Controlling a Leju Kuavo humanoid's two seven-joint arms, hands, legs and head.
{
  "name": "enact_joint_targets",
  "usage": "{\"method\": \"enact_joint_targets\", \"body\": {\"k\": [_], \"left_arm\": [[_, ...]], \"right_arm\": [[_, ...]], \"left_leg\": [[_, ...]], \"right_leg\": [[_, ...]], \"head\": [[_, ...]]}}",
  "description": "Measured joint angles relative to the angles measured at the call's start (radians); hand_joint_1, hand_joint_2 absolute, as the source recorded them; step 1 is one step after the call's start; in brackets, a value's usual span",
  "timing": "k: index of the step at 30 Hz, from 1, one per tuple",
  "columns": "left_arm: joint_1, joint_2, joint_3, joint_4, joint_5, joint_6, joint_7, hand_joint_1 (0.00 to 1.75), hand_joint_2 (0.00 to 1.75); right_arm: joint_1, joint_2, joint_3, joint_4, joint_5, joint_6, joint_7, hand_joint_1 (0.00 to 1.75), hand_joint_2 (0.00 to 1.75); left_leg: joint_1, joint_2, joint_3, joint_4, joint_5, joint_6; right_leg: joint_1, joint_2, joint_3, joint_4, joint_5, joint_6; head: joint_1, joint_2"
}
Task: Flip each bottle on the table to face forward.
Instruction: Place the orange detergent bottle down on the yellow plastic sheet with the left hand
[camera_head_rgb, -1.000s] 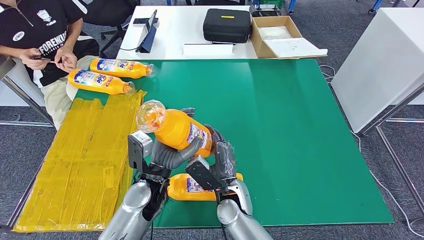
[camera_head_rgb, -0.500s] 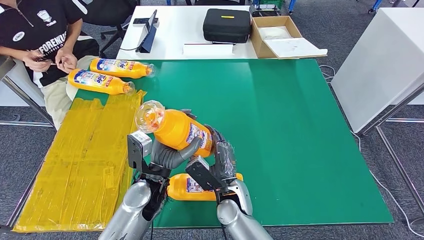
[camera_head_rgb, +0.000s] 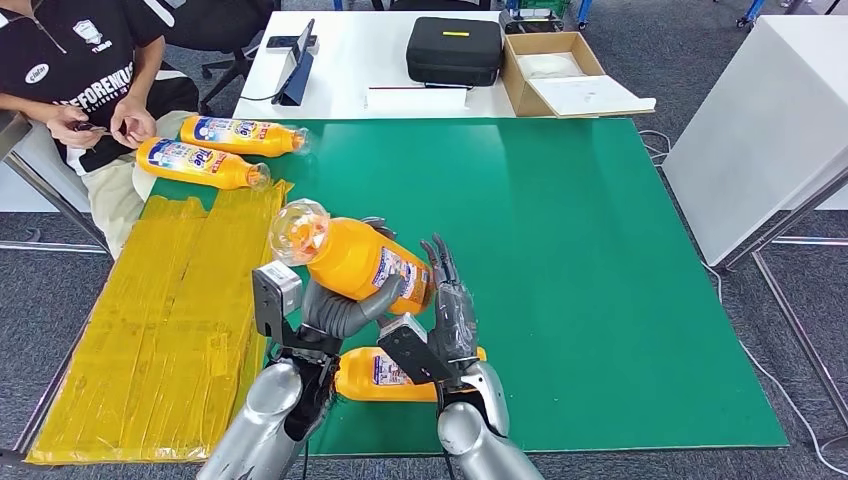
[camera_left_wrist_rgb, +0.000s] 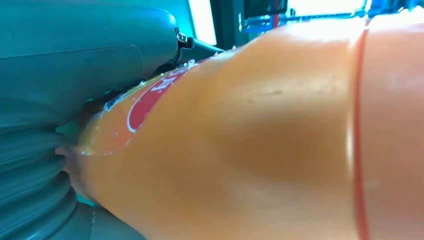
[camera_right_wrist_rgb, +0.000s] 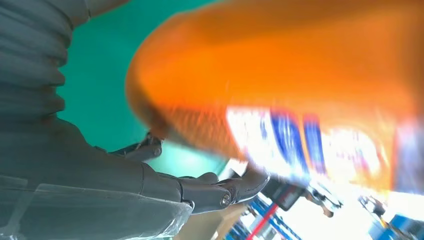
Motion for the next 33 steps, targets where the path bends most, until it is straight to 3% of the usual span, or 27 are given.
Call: {"method": "enact_joint_targets", "body": {"k": [9, 11, 14, 17, 22, 25, 29, 33], "left_arm": [[0.039, 0.035, 0.07, -0.079, -0.109, 0.114, -0.035, 1.75, 1.75], [0.044, 0.044, 0.095, -0.088, -0.176, 0.186, -0.038, 1.75, 1.75], [0.05, 0.061, 0.142, -0.094, -0.364, 0.37, -0.027, 1.75, 1.75], [0.056, 0.08, 0.193, -0.094, -0.505, 0.498, -0.005, 1.75, 1.75], [0.064, 0.099, 0.249, -0.091, -0.624, 0.582, 0.025, 1.75, 1.75], [0.067, 0.106, 0.287, -0.074, -0.851, 0.679, 0.091, 1.75, 1.75], [0.072, 0.106, 0.38, -0.042, -1.192, 0.704, 0.149, 1.75, 1.75], [0.073, 0.095, 0.463, -0.028, -1.304, 0.706, 0.161, 1.75, 1.75]], "right_arm": [[0.159, -0.107, 0.006, -0.444, 0.056, -0.007, 0.025, 0.0, 1.75], [0.187, -0.136, 0.01, -0.518, 0.074, -0.032, 0.024, 0.0, 1.75], [0.23, -0.179, 0.018, -0.605, 0.098, -0.08, 0.02, 0.0, 1.75], [0.261, -0.218, 0.025, -0.668, 0.11, -0.111, 0.015, 0.0, 1.75], [0.281, -0.26, 0.043, -0.72, 0.118, -0.138, 0.012, 0.0, 1.75], [0.285, -0.282, 0.055, -0.742, 0.137, -0.159, 0.014, 0.0, 1.75], [0.294, -0.309, 0.072, -0.77, 0.154, -0.167, 0.026, 0.0, 1.75], [0.298, -0.325, 0.08, -0.785, 0.156, -0.167, 0.03, 0.0, 1.75]], "left_leg": [[0.0, 0.0, -0.001, 0.0, -0.001, 0.0], [0.0, 0.0, 0.0, 0.0, -0.001, 0.0], [0.0, 0.0, 0.0, 0.0, -0.001, 0.0], [0.0, 0.0, 0.0, 0.0, -0.001, 0.0], [0.0, 0.0, 0.0, 0.0, -0.001, 0.0], [0.0, 0.0, 0.0, 0.0, -0.001, 0.0], [0.0, 0.0, 0.0, 0.0, -0.001, 0.0], [0.0, 0.001, 0.0, 0.0, -0.001, 0.0]], "right_leg": [[0.0, 0.0, 0.0, 0.0, 0.0, 0.0], [0.0, 0.0, 0.0, 0.0, 0.0, 0.0], [0.0, 0.0, 0.0, 0.0, 0.0, 0.0], [0.0, 0.0, 0.0, 0.0, 0.0, 0.0], [0.0, 0.0, 0.0, 0.0, 0.0, 0.0], [0.0, 0.0, 0.0, 0.0, 0.0, 0.0], [0.0, 0.0, 0.0, 0.0, 0.0, 0.0], [0.0, 0.0, -0.001, 0.0, 0.0, 0.0]], "head": [[0.0, 0.0], [0.0, 0.0], [0.0, 0.0], [0.0, 0.0], [0.0, 0.0], [0.0, 0.0], [0.0, 0.0], [0.0, 0.0]]}}
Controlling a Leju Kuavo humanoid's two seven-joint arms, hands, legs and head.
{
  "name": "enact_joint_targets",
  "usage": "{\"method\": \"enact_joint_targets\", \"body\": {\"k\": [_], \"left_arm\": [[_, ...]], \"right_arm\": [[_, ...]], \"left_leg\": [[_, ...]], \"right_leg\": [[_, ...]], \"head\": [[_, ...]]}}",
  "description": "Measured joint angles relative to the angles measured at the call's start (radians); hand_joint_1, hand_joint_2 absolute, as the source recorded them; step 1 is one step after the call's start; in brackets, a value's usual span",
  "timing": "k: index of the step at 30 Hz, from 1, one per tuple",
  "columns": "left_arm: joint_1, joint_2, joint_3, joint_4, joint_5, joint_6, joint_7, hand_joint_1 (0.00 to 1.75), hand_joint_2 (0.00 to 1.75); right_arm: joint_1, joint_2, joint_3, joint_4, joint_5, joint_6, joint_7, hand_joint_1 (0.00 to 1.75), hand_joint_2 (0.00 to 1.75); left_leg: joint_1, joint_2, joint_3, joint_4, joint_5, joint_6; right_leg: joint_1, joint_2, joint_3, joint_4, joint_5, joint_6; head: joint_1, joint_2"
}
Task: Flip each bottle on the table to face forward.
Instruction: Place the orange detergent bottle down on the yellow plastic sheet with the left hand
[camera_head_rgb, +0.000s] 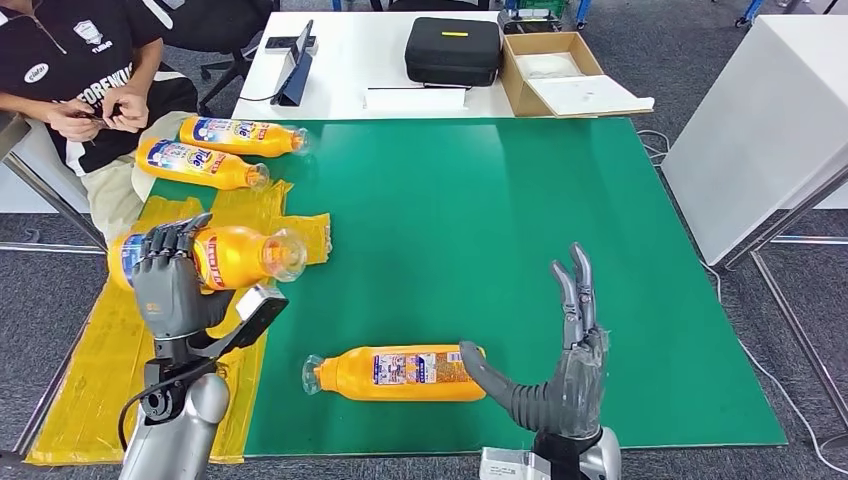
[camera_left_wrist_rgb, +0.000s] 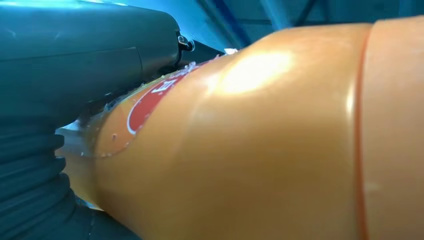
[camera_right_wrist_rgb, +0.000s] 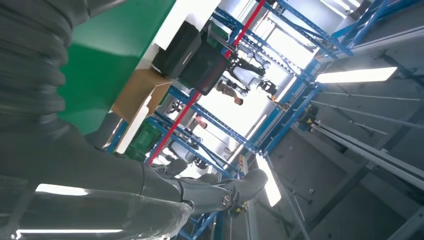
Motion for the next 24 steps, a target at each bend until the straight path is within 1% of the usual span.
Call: {"method": "enact_joint_targets", "body": {"k": [5, 9, 14, 19, 24], "left_arm": [[0.002, -0.007, 0.041, 0.009, -0.01, 0.0, 0.003, 1.75, 1.75], [-0.004, -0.008, 0.055, 0.033, -0.077, 0.0, 0.043, 1.75, 1.75], [-0.036, -0.002, 0.046, 0.172, -0.18, 0.0, 0.15, 1.75, 1.75], [-0.076, 0.002, 0.054, 0.307, -0.282, 0.0, 0.169, 1.75, 1.75], [-0.127, 0.018, 0.06, 0.487, -0.281, 0.0, 0.248, 1.75, 1.75]], "right_arm": [[0.001, -0.01, 0.009, -0.007, 0.001, 0.0, 0.0, 0.0, 1.75], [0.0, -0.013, 0.011, -0.01, 0.001, 0.0, 0.001, 0.0, 1.75], [-0.007, -0.016, 0.017, -0.01, -0.01, 0.002, -0.003, 0.0, 1.75], [-0.02, -0.017, 0.03, -0.002, -0.022, 0.015, -0.02, 0.0, 1.75], [-0.037, -0.014, 0.051, 0.019, -0.027, 0.036, -0.024, 0.0, 1.75]], "left_leg": [[0.0, 0.0, 0.0, 0.0, 0.0, 0.0], [0.0, -0.001, 0.0, 0.0, 0.0, 0.0], [0.0, -0.001, 0.0, 0.0, 0.0, 0.0], [0.0, -0.001, 0.0, 0.0, 0.0, 0.0], [0.0, 0.0, 0.0, 0.0, 0.0, 0.0]], "right_leg": [[0.0, 0.0, 0.0, 0.0, 0.0, 0.0], [0.0, 0.0, 0.0, 0.0, 0.0, 0.0], [0.0, 0.0, 0.0, 0.0, 0.0, 0.0], [0.0, 0.0, 0.001, 0.0, 0.0, 0.0], [0.0, 0.0, 0.0, 0.0, 0.0, 0.0]], "head": [[0.0, 0.0], [0.0, 0.0], [0.0, 0.0], [0.0, 0.0], [0.0, 0.0]]}}
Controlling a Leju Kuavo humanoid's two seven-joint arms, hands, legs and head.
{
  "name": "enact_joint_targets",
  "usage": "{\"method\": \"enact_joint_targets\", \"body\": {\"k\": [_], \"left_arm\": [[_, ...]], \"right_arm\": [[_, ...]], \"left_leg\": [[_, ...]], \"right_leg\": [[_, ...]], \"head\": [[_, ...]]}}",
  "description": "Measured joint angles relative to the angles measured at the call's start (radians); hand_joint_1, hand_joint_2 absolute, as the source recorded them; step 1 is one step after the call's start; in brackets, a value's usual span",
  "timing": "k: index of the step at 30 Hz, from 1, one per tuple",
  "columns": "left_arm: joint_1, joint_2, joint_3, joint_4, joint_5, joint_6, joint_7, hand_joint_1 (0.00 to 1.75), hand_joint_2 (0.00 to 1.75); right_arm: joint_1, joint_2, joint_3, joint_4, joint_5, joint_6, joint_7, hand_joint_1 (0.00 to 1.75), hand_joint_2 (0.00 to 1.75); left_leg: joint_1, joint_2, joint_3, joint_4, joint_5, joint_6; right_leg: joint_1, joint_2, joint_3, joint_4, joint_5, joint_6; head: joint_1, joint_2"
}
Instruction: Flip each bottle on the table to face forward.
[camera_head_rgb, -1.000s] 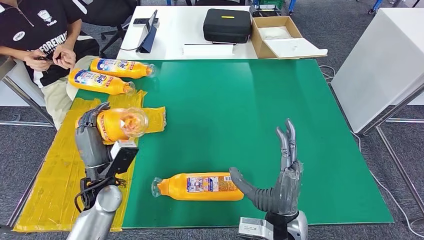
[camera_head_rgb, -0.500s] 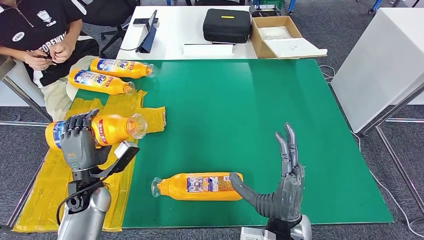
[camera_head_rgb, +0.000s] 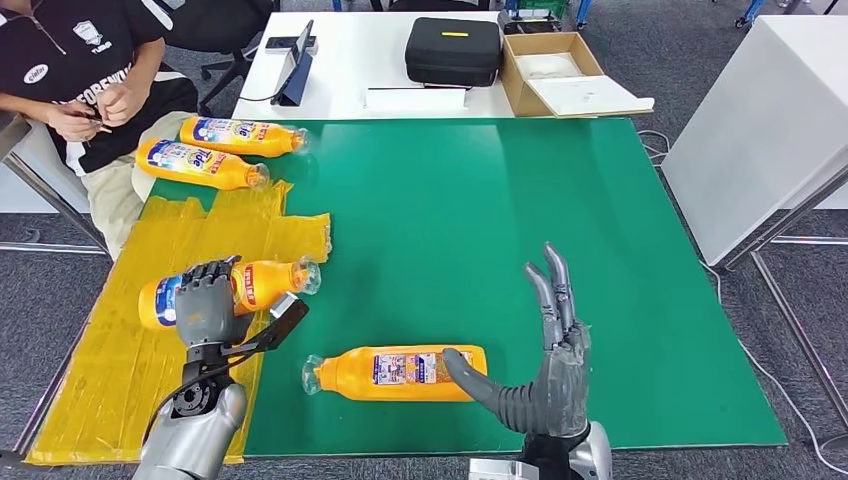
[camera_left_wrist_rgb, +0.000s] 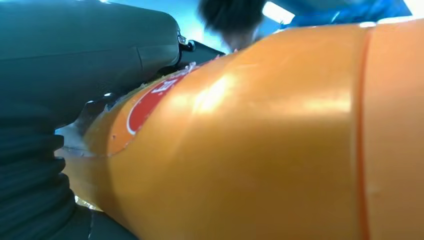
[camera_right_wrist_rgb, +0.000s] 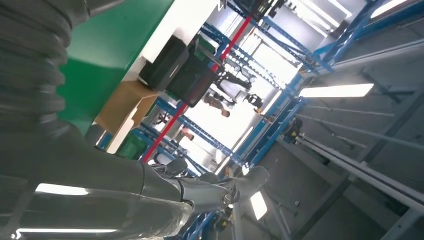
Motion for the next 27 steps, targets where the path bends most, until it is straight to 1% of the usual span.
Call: {"method": "enact_joint_targets", "body": {"k": [6, 11, 12, 15, 16, 21, 27], "left_arm": [[-0.051, 0.024, -0.009, 0.17, -0.035, 0.001, 0.079, 1.75, 1.75], [-0.092, 0.042, -0.033, 0.259, -0.044, 0.002, 0.116, 1.75, 1.75], [-0.099, 0.045, -0.037, 0.271, -0.044, 0.002, 0.124, 1.56, 1.75], [-0.115, 0.053, -0.046, 0.304, -0.043, 0.002, 0.146, 0.25, 1.75], [-0.118, 0.055, -0.048, 0.312, -0.04, 0.002, 0.148, 0.0, 1.75], [-0.125, 0.064, -0.048, 0.325, -0.019, 0.002, 0.144, 0.0, 1.75], [-0.123, 0.066, -0.045, 0.317, -0.013, 0.003, 0.13, 0.0, 1.75]], "right_arm": [[-0.027, 0.009, 0.018, 0.029, -0.01, 0.034, 0.003, 0.0, 1.75], [-0.052, 0.02, 0.024, 0.055, -0.02, 0.051, 0.007, 0.0, 1.75], [-0.056, 0.021, 0.024, 0.059, -0.021, 0.053, 0.007, 0.0, 1.75], [-0.062, 0.023, 0.029, 0.07, -0.023, 0.058, 0.006, 0.0, 1.75], [-0.063, 0.023, 0.03, 0.073, -0.024, 0.059, 0.006, 0.0, 1.75], [-0.064, 0.023, 0.034, 0.083, -0.028, 0.064, 0.006, 0.0, 1.75], [-0.065, 0.021, 0.034, 0.088, -0.024, 0.068, 0.011, 0.0, 1.75]], "left_leg": [[0.0, -0.001, 0.0, 0.0, 0.0, 0.0], [0.0, -0.002, 0.003, 0.0, 0.0, 0.0], [0.0, -0.002, 0.004, 0.0, 0.0, 0.0], [0.0, -0.002, 0.005, -0.001, 0.0, -0.001], [0.0, -0.002, 0.006, -0.001, 0.0, -0.001], [0.002, -0.002, 0.008, -0.001, 0.001, -0.003], [0.003, -0.002, 0.008, -0.001, 0.002, -0.003]], "right_leg": [[0.0, 0.0, 0.0, 0.0, 0.0, 0.0], [0.0, -0.001, 0.004, 0.0, 0.0, 0.0], [0.0, -0.001, 0.004, 0.0, 0.0, 0.0], [0.0, -0.001, 0.006, 0.0, 0.0, 0.0], [0.0, -0.001, 0.006, 0.0, 0.0, -0.001], [0.0, -0.001, 0.007, 0.0, 0.002, -0.004], [0.0, -0.001, 0.007, 0.0, 0.002, -0.004]], "head": [[0.0, 0.0], [0.0, 0.0], [0.0, 0.0], [0.0, 0.0], [0.0, 0.0], [0.0, 0.0], [0.0, 0.0]]}}
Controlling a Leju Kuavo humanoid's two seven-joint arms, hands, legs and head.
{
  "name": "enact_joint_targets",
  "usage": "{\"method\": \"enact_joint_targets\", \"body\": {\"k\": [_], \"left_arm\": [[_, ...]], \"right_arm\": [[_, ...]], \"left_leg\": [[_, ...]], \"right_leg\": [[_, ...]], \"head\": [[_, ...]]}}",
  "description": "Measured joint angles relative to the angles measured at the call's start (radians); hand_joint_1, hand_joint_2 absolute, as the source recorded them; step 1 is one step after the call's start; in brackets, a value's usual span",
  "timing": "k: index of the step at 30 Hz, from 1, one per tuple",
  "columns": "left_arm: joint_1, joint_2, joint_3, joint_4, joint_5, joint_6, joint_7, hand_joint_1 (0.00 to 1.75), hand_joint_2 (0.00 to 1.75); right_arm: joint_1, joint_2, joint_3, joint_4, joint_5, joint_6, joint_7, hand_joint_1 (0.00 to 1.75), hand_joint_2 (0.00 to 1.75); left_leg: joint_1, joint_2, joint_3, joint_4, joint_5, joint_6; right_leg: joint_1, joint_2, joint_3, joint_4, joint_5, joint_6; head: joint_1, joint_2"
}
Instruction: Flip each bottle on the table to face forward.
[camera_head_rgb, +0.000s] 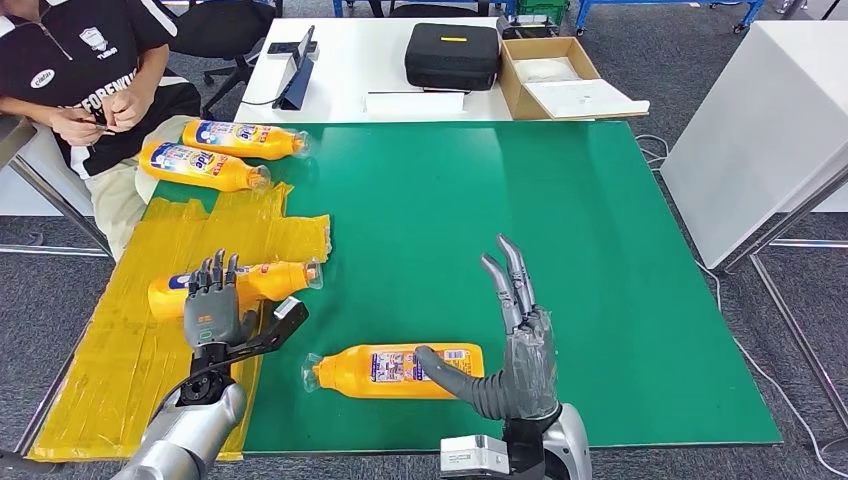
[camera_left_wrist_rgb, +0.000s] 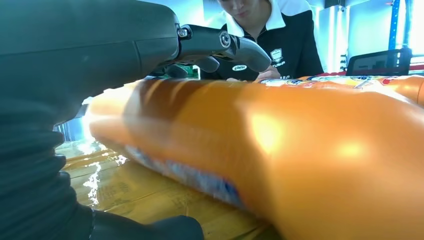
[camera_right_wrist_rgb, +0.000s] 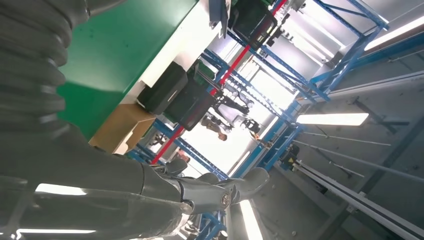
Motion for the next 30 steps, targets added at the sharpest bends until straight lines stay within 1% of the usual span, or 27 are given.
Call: {"method": "enact_joint_targets", "body": {"k": [13, 16, 18, 20, 22, 25, 27, 30], "left_arm": [[0.049, -0.007, 0.006, -0.127, 0.006, 0.0, -0.034, 0.0, 1.75], [0.071, -0.015, 0.005, -0.179, 0.025, 0.001, -0.059, 0.0, 1.75], [0.103, -0.028, -0.002, -0.264, 0.062, 0.0, -0.088, 0.0, 1.75], [0.149, -0.044, -0.029, -0.395, 0.131, -0.004, -0.121, 0.0, 1.75], [0.208, -0.057, -0.078, -0.563, 0.199, -0.003, -0.146, 0.0, 1.75], [0.295, -0.064, -0.173, -0.812, 0.268, 0.001, -0.176, 0.0, 1.75], [0.346, -0.073, -0.216, -0.948, 0.251, 0.001, -0.2, 0.0, 1.75], [0.396, -0.097, -0.245, -1.073, 0.211, 0.0, -0.224, 0.0, 1.75]], "right_arm": [[0.0, -0.001, 0.0, 0.005, 0.014, -0.001, 0.014, 0.0, 1.75], [0.003, -0.001, -0.001, 0.005, 0.033, -0.001, 0.028, 0.0, 1.75], [0.009, 0.0, -0.006, 0.004, 0.07, -0.003, 0.055, 0.0, 1.75], [0.015, 0.0, -0.015, 0.003, 0.145, -0.004, 0.108, 0.0, 1.75], [0.02, -0.001, -0.031, -0.002, 0.242, 0.011, 0.182, 0.0, 1.75], [0.027, -0.006, -0.06, -0.014, 0.353, 0.068, 0.278, 0.0, 1.75], [0.034, -0.009, -0.078, -0.021, 0.413, 0.12, 0.318, 0.0, 1.75], [0.045, -0.01, -0.098, -0.026, 0.478, 0.184, 0.358, 0.0, 1.75]], "left_leg": [[0.0, 0.002, -0.006, 0.001, 0.001, 0.0], [-0.001, 0.002, -0.007, 0.001, 0.0, 0.0], [-0.001, 0.002, -0.008, 0.001, 0.0, 0.0], [-0.002, 0.001, -0.009, 0.001, 0.0, 0.0], [-0.002, 0.002, -0.009, 0.001, 0.0, 0.0], [-0.002, 0.002, -0.01, 0.001, -0.001, 0.001], [-0.003, 0.001, -0.01, 0.001, -0.001, 0.001], [-0.003, 0.002, -0.01, 0.001, -0.002, 0.001]], "right_leg": [[0.0, 0.001, -0.004, 0.0, 0.0, 0.0], [0.0, 0.001, -0.006, 0.0, 0.0, 0.0], [0.0, 0.001, -0.007, 0.0, 0.0, 0.0], [0.0, 0.001, -0.008, 0.0, 0.0, 0.0], [0.0, 0.001, -0.008, 0.0, 0.0, 0.0], [0.0, 0.001, -0.009, 0.0, 0.0, 0.001], [0.0, 0.001, -0.009, -0.001, 0.0, 0.001], [0.0, 0.001, -0.009, -0.001, -0.001, 0.001]], "head": [[0.0, 0.0], [0.0, 0.0], [0.0, 0.0], [0.0, 0.0], [0.0, 0.0], [0.0, 0.0], [0.0, 0.0], [0.0, 0.0]]}}
